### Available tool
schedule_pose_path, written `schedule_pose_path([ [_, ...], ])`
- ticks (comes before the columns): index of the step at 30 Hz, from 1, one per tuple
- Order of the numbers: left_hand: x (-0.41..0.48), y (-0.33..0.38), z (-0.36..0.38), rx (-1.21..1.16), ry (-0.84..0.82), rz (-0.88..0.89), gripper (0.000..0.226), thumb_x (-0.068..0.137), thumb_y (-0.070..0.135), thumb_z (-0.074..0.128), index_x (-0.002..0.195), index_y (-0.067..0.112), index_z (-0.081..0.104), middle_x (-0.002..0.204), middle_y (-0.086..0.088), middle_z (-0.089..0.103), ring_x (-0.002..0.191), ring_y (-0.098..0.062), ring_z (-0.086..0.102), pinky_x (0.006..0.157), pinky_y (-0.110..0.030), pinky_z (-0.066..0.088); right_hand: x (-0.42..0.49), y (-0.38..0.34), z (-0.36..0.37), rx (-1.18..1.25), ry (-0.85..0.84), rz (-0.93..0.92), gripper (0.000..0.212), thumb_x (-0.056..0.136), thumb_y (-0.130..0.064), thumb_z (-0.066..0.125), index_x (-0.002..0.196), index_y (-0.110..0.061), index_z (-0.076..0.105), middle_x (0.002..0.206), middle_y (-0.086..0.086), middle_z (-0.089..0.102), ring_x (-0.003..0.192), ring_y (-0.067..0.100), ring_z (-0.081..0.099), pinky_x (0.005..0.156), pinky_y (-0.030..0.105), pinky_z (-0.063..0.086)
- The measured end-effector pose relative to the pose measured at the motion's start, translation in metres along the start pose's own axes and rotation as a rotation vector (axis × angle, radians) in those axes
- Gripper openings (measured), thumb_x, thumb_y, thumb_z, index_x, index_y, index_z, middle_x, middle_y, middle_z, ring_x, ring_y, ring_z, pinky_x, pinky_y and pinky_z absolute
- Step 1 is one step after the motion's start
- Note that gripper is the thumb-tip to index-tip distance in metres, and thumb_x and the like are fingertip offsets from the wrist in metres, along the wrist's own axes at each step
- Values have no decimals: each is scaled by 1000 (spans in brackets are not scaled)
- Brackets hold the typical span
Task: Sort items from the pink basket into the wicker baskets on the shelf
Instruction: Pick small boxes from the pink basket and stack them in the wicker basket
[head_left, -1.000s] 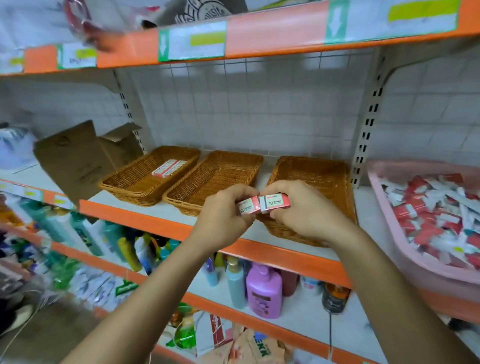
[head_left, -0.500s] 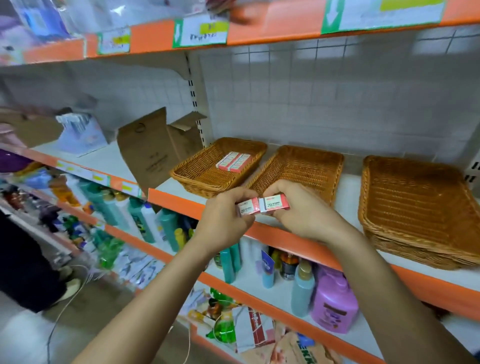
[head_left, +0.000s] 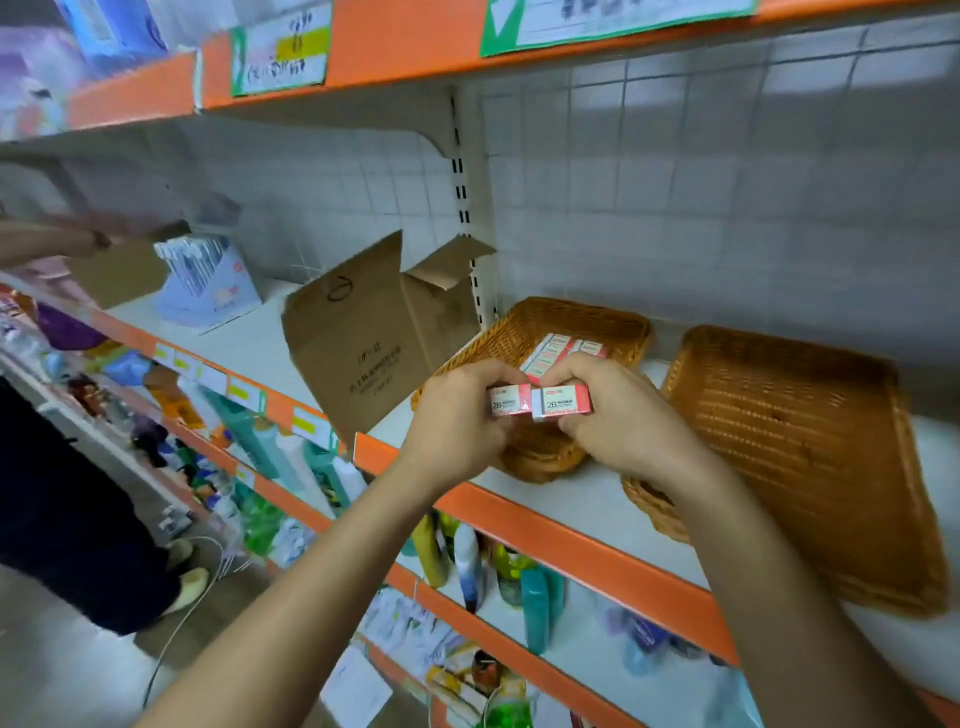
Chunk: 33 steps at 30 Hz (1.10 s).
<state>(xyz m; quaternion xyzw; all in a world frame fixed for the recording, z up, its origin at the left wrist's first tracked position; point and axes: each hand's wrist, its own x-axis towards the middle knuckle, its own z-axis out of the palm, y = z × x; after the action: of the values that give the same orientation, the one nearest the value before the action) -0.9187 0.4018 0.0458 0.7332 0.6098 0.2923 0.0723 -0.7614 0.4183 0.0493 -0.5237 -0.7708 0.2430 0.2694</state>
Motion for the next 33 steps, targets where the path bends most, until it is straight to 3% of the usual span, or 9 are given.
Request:
schedule_pose_path([
  [3, 21, -17, 0, 14, 10, 15, 24, 82, 10, 64, 103, 22, 69, 94, 9, 65, 85, -13, 57, 65, -19, 35, 29, -1, 9, -28, -3, 23, 35, 84, -9, 60, 111, -31, 59, 106, -3, 62, 96, 17, 57, 74, 30, 46],
  [7, 46, -38, 4, 72, -24, 32, 23, 85, 16, 65, 106, 25, 68, 98, 4, 63, 89, -15, 54, 72, -30, 44, 53, -1, 18, -62, 6, 56, 35, 85, -10, 60, 114, -30, 59, 105, -3, 61, 93, 15, 57, 67, 26, 42],
  [10, 62, -51, 8, 62, -34, 39, 26, 85, 16, 65, 110, 23, 66, 101, 3, 61, 92, -17, 55, 75, -30, 45, 65, -3, 23, -96, 20, 90, 33, 85, -9, 60, 111, -30, 60, 103, -3, 61, 90, 15, 57, 67, 29, 46],
  [14, 83, -67, 15, 53, -104, 92, 22, 84, 16, 65, 105, 24, 66, 97, 2, 60, 89, -19, 55, 71, -25, 40, 76, -6, 29, -132, 56, 168, 30, 87, -9, 60, 110, -28, 60, 107, 1, 62, 95, 19, 57, 77, 34, 49],
  [20, 112, -84, 20, 129, -179, 231, 26, 86, 21, 63, 112, 24, 65, 105, -1, 61, 95, -20, 55, 72, -28, 40, 92, -11, 42, -308, 110, 275, 31, 88, -7, 59, 116, -20, 63, 120, 8, 57, 112, 24, 50, 90, 31, 41],
  [23, 124, -90, 27, 191, -207, 304, 28, 86, 23, 63, 115, 24, 64, 111, -2, 64, 102, -22, 57, 82, -33, 44, 98, -7, 48, -386, 143, 372, 40, 89, -14, 60, 129, -22, 57, 126, 11, 52, 118, 26, 46, 98, 31, 37],
  [28, 139, -94, 41, 237, -313, 347, 30, 87, 29, 63, 118, 26, 64, 119, -2, 64, 109, -24, 56, 90, -36, 46, 103, 3, 58, -450, 193, 496, 35, 89, -17, 58, 124, -15, 60, 122, 12, 58, 111, 29, 53, 92, 36, 47],
  [33, 151, -89, 49, 318, -360, 395, 34, 88, 28, 63, 123, 28, 61, 122, -4, 61, 111, -25, 56, 89, -37, 48, 108, 7, 65, -498, 181, 526, 28, 89, -13, 57, 116, -13, 62, 115, 10, 61, 107, 27, 55, 87, 35, 49],
])
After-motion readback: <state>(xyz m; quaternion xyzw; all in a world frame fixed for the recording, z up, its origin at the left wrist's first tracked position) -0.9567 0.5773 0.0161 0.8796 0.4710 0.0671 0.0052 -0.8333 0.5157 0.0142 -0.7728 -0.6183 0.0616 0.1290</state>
